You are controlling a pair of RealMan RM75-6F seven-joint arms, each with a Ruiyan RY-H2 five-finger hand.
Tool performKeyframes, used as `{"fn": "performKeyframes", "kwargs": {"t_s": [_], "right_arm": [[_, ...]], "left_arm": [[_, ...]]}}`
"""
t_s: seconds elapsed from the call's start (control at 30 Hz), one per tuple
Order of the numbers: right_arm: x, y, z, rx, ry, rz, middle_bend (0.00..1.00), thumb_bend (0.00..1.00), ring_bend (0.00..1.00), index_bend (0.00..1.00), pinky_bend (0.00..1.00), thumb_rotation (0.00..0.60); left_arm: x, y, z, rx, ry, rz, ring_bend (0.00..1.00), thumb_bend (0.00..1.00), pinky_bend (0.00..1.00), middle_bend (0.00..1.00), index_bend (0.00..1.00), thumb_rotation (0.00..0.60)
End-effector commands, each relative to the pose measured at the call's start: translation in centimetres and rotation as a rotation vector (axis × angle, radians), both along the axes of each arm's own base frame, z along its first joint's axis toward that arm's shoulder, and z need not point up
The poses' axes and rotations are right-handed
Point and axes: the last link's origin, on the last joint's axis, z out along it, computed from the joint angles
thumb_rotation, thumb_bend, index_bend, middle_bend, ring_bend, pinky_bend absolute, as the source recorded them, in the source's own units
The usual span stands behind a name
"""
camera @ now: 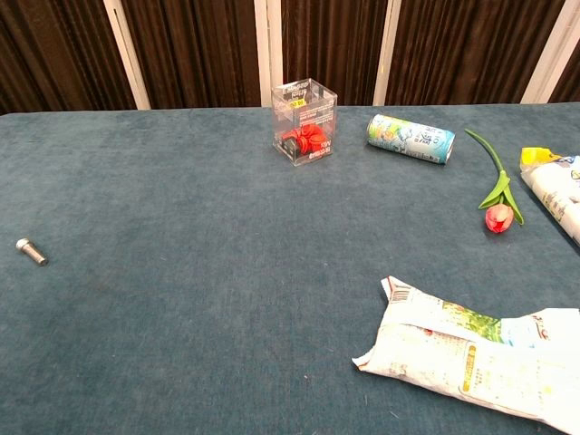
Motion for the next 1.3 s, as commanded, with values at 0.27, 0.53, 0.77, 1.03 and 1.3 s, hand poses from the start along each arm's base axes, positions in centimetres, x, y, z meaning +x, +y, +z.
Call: {"fn": "performKeyframes", "kwargs": {"t_s": [0.27, 0.53, 0.77, 1.03, 1.3], "right_arm": [[0.0, 0.1, -0.1, 0.012, 0.002, 0.0, 0.1, 0.19, 0.1, 0.11, 0.03, 0.6], [0.1, 0.3, 0.0, 0.006, -0.003, 0.001, 0.1, 0.19, 0.1, 0.11, 0.03, 0.6], [0.2, 0.4, 0.3, 0.005, -0.004, -0.001, 0.1, 0.19, 0.1, 0.11, 0.03, 0.6], [0.1, 0.4, 0.1, 0.003, 0.009, -0.011, 0.1, 0.19, 0.1, 0.11, 0.03, 0.6], [0.3, 0.4, -0.4, -0.003, 0.029, -0.011, 0.1, 0.19, 0.1, 0.11, 0.03, 0.6]], "left_arm": [[0.3, -0.4, 0.1, 0.005, -0.002, -0.016, 0.02, 0.3, 0.05, 0.0, 0.17, 0.6], [0.1, -0.2, -0.4, -0.029, 0.01, -0.01, 0.02, 0.3, 0.05, 0.0, 0.17, 0.6], [0.0, 0.4, -1.2, -0.111, -0.027, -0.003, 0.02, 0.3, 0.05, 0.0, 0.17, 0.6], [1.0, 3.7, -1.3, -0.216, 0.113, -0.084, 0.02, 0.31, 0.05, 0.0, 0.25, 0.6], [4.1, 7.3, -1.0, -0.327, 0.241, -0.176, 0.02, 0.32, 0.05, 0.0, 0.3, 0.6]]}}
